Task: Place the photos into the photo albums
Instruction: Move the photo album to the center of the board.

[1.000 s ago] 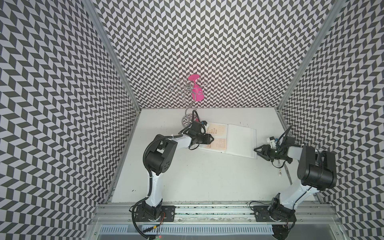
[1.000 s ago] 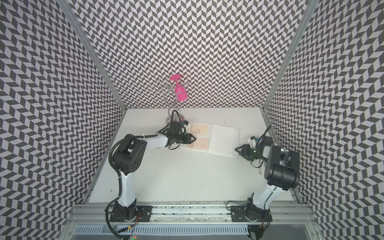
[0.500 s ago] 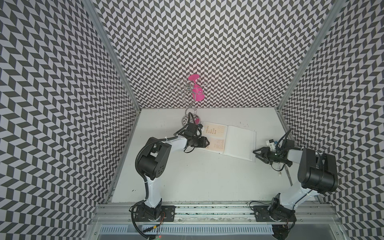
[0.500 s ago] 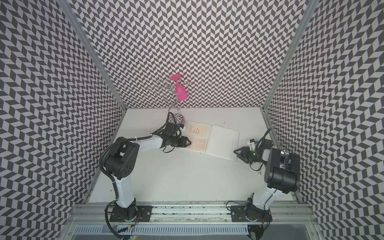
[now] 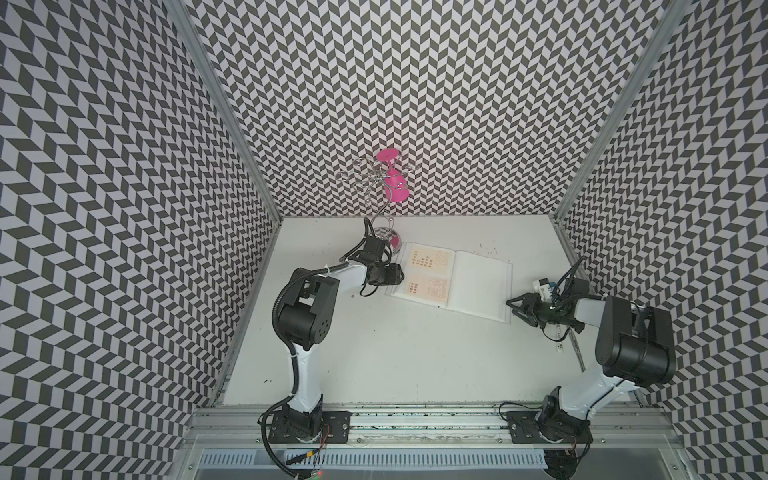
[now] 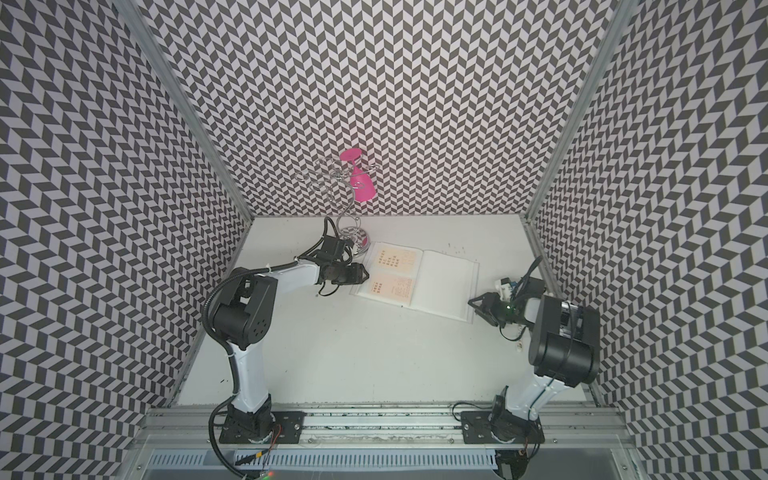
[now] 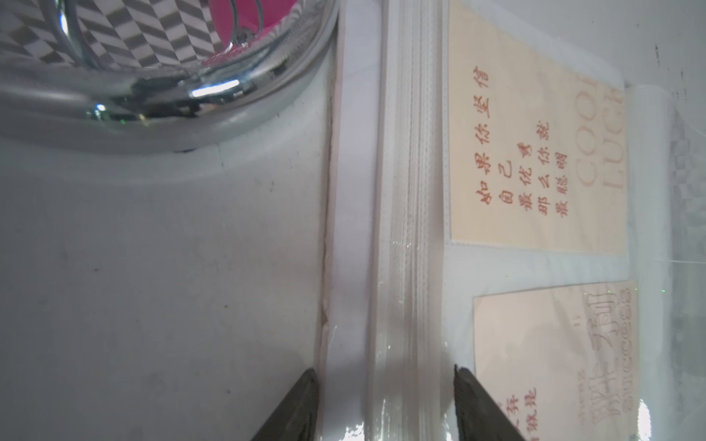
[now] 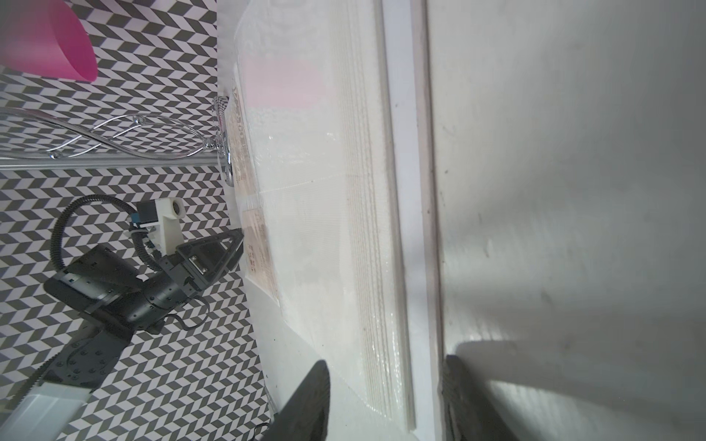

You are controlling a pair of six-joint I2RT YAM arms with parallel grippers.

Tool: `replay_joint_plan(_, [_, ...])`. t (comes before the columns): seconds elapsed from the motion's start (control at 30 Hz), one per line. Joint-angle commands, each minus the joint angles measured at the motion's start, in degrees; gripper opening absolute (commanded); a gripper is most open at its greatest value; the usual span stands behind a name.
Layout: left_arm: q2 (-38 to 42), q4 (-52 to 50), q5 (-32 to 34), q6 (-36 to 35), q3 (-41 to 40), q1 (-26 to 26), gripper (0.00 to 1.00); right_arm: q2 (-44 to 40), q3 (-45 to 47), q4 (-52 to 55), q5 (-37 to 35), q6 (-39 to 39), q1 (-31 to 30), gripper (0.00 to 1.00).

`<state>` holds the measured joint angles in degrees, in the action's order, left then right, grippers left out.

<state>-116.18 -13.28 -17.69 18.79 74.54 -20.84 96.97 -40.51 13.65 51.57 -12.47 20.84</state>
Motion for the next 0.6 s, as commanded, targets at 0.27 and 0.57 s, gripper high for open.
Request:
replay_joint_plan(0.27, [-4.80,-1.05,-8.34,1.28,-3.74,-0.06,0.59,2.49,2.86,-3.29,-3.55,-4.16,-3.72,0.52])
replay_joint_plan(0.57, [-3.00,2.19,-13.81,3.53,-6.40,-0.81,0.58,2.47,5.89,-10.76,6.32,-7.46,-3.65,0.52])
